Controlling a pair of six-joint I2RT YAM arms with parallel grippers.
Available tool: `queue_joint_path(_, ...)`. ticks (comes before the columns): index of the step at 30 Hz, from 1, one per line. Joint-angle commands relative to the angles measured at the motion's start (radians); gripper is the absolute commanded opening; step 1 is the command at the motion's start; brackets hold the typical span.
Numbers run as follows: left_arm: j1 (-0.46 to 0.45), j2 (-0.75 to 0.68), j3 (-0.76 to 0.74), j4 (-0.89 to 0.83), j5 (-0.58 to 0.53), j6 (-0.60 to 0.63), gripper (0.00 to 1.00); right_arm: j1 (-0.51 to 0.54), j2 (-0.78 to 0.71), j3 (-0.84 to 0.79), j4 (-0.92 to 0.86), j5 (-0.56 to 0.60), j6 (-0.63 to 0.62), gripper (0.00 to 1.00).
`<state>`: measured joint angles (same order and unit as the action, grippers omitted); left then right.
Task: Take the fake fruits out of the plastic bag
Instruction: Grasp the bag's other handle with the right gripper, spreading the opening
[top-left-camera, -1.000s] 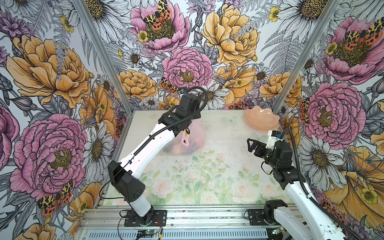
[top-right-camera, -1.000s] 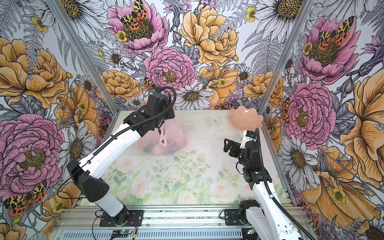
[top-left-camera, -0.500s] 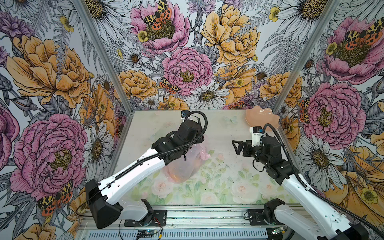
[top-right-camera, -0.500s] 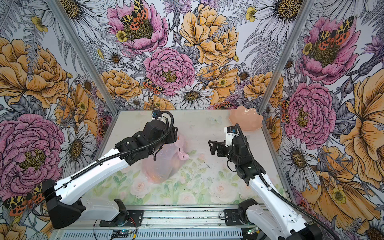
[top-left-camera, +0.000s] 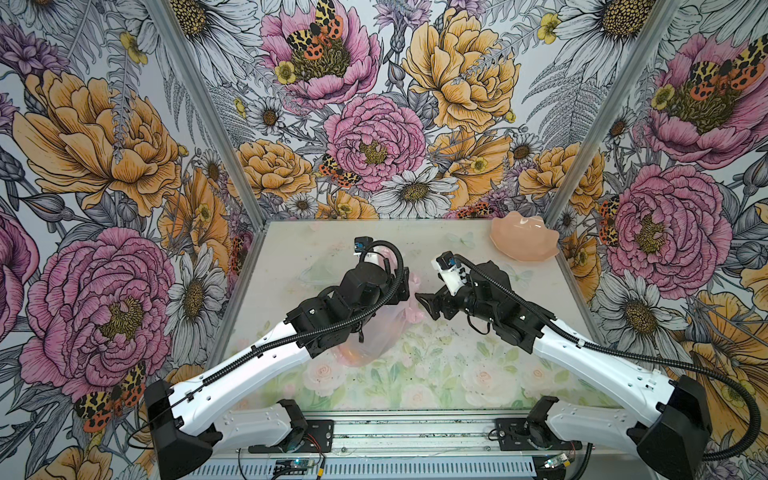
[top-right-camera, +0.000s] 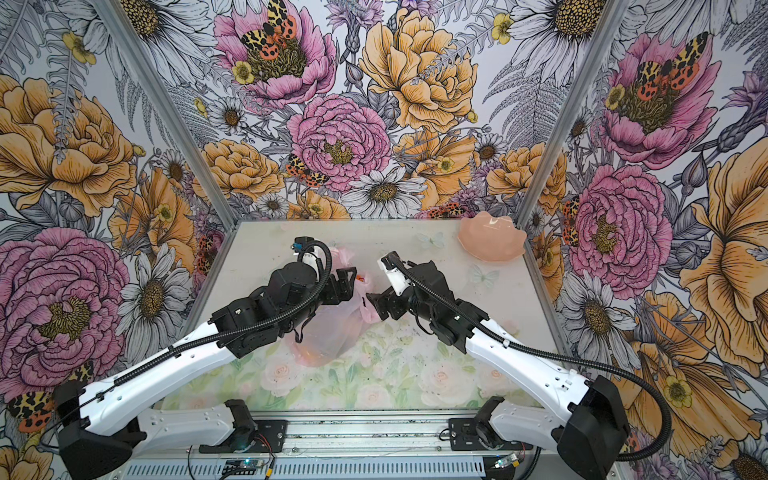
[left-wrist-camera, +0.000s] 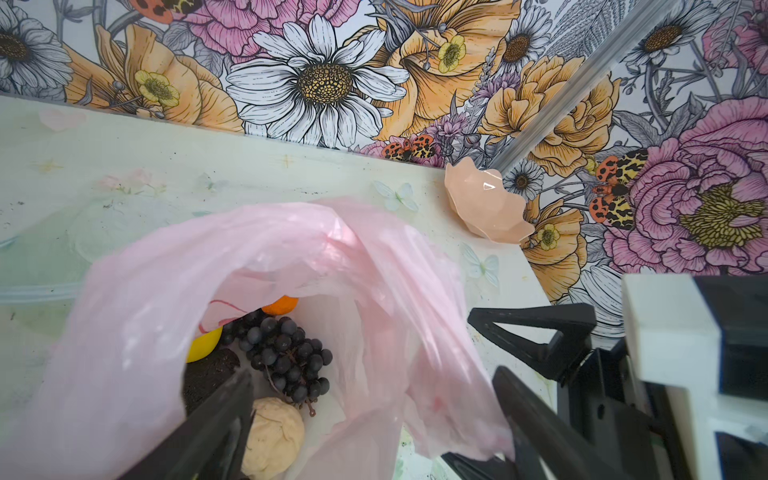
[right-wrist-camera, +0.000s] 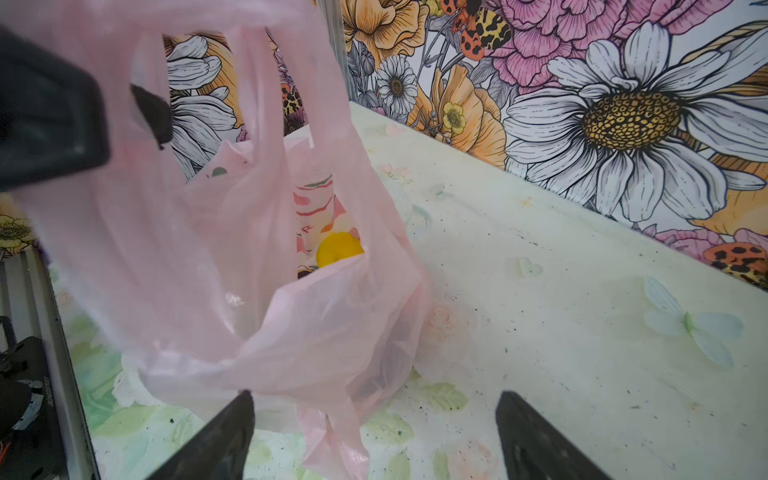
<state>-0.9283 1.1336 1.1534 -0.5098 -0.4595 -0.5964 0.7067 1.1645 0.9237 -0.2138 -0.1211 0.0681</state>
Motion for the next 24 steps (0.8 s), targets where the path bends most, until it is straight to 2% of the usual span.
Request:
queue_joint_path(1,-0.005,-0.039,-0.034,0.038,-0.014,-0.006,0.91,0.014,0.024,0.058,0.051,-0.035,-0.038,0.89)
queue_joint_path(3,-0.004,-0.047,-0.045,0.040,-0.008,-0.009,0.93,0.014,0.044,0.071,0.059,-0.019,-0.027,0.87)
queue_joint_path(8,-0.004,-0.055,-0.052,0.038,-0.008,-0.017,0.95,0.028,0.069,0.089,0.070,-0.061,-0.043,0.84)
queue_joint_path(11,-0.005,-0.063,-0.058,0.037,-0.011,-0.020,0.98,0.040,0.062,0.084,0.070,-0.154,-0.075,0.85)
queue_joint_path(14,-0.005,-0.069,-0.062,0.035,-0.016,-0.021,0.99,0.051,0.048,0.072,0.073,-0.149,-0.087,0.87)
queue_joint_path(17,-0.004,-0.071,-0.063,0.035,-0.013,-0.022,0.99,0.050,0.054,0.066,0.086,-0.076,-0.074,0.87)
queue_joint_path(20,-0.007,-0.068,-0.060,0.035,-0.013,-0.022,0.99,0.051,0.083,0.088,0.092,0.035,-0.047,0.79)
queue_joint_path(24,-0.006,-0.060,-0.051,0.020,-0.016,-0.023,0.99,0.051,0.098,0.093,0.134,0.081,-0.032,0.63)
